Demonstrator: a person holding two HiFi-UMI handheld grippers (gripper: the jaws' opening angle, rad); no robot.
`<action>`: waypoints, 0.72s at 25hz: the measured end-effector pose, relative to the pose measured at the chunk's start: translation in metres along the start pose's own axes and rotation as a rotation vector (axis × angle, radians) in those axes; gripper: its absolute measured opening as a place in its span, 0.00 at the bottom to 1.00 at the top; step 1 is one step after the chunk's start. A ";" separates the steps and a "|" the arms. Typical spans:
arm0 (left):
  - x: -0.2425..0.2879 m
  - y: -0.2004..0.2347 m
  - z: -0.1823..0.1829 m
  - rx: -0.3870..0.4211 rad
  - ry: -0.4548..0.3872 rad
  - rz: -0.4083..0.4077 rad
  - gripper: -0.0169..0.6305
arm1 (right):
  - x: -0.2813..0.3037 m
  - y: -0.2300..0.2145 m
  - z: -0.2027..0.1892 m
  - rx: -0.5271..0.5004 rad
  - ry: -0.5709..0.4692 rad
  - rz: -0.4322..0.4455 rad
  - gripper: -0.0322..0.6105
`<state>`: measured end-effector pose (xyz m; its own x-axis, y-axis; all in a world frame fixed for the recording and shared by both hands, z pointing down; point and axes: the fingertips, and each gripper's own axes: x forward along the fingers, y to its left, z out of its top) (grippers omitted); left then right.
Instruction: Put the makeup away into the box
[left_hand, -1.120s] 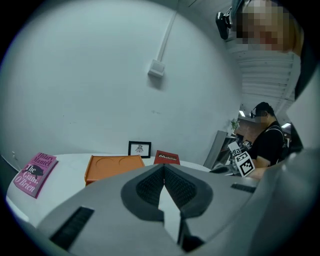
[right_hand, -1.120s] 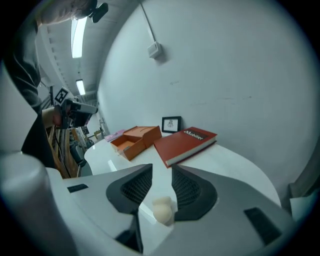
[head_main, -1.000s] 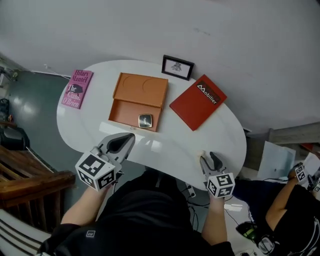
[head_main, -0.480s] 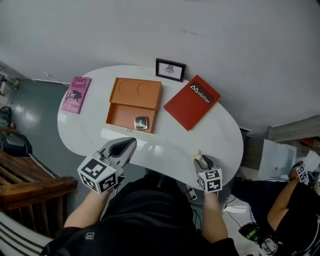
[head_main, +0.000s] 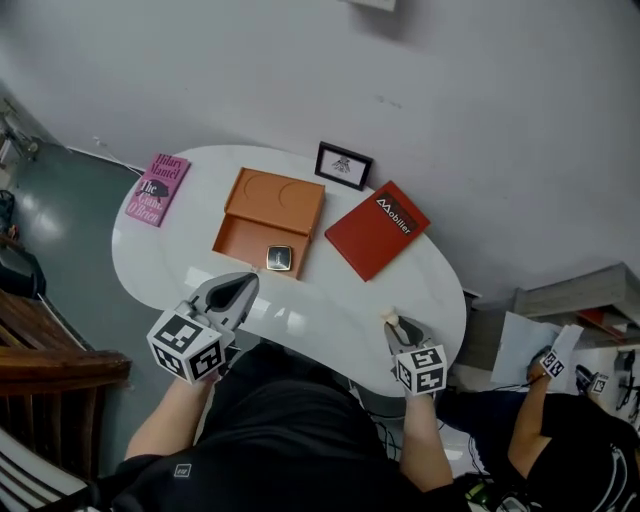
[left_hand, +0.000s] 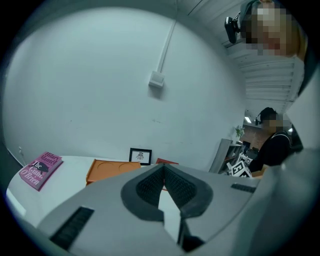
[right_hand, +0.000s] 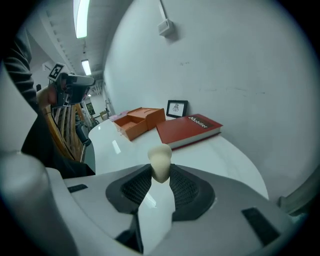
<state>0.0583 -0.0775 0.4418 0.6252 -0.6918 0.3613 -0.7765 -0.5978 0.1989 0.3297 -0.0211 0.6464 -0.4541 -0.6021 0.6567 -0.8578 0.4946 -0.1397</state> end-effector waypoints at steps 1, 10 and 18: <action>-0.003 0.008 0.002 -0.001 -0.007 0.008 0.05 | -0.001 0.002 0.010 -0.008 -0.014 0.002 0.23; -0.035 0.128 0.041 0.028 -0.110 0.041 0.05 | 0.053 0.078 0.107 -0.075 -0.059 0.035 0.24; -0.079 0.260 0.026 0.061 -0.028 -0.053 0.05 | 0.156 0.200 0.190 -0.078 -0.038 0.048 0.24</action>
<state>-0.1907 -0.1891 0.4413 0.6676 -0.6693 0.3261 -0.7368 -0.6568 0.1603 0.0416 -0.1348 0.5804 -0.5045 -0.5988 0.6220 -0.8140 0.5702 -0.1113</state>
